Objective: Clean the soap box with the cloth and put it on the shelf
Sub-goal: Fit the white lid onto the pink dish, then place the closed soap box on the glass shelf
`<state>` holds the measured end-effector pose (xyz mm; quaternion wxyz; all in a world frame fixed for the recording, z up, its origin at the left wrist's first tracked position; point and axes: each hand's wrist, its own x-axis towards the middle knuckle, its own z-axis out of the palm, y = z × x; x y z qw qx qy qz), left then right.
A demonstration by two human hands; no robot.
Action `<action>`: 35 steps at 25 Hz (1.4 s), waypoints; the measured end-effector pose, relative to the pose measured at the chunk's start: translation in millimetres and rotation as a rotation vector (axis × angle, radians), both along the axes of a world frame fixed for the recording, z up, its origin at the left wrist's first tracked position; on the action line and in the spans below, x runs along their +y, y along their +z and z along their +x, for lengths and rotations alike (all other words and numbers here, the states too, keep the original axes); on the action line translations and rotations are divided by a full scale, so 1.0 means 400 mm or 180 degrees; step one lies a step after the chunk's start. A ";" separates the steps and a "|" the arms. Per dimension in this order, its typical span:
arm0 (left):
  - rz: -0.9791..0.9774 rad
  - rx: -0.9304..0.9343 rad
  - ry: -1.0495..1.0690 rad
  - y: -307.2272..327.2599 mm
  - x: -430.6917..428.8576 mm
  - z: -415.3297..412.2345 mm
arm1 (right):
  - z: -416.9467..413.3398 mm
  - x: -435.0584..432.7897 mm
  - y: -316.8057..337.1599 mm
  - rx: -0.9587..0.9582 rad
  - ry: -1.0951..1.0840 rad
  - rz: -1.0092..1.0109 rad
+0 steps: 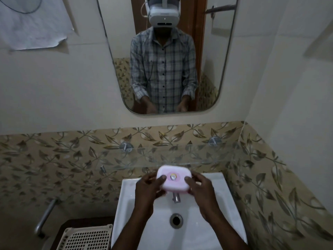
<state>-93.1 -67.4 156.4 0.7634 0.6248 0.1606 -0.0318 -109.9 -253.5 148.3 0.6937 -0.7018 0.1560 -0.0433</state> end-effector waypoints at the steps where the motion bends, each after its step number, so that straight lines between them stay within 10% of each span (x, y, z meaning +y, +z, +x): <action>1: 0.0149 -0.0148 0.0008 0.027 -0.006 0.022 | 0.025 -0.004 0.028 -0.0091 -0.0103 -0.0235; 10: 0.1406 -0.0111 0.0255 0.180 -0.063 0.283 | 0.298 -0.014 0.193 0.0033 -0.0224 -0.2011; 25: 0.1985 -0.0016 0.0118 0.158 -0.070 0.291 | 0.312 -0.021 0.127 0.0016 -0.0446 -0.1593; 30: 0.1429 -0.0855 0.1490 0.134 0.015 0.135 | 0.193 0.000 0.122 -0.0936 -0.1130 -0.1232; 35: 0.0832 -0.0001 0.1768 -0.134 0.121 0.011 | 0.061 0.165 -0.119 -0.1267 0.0816 -0.2275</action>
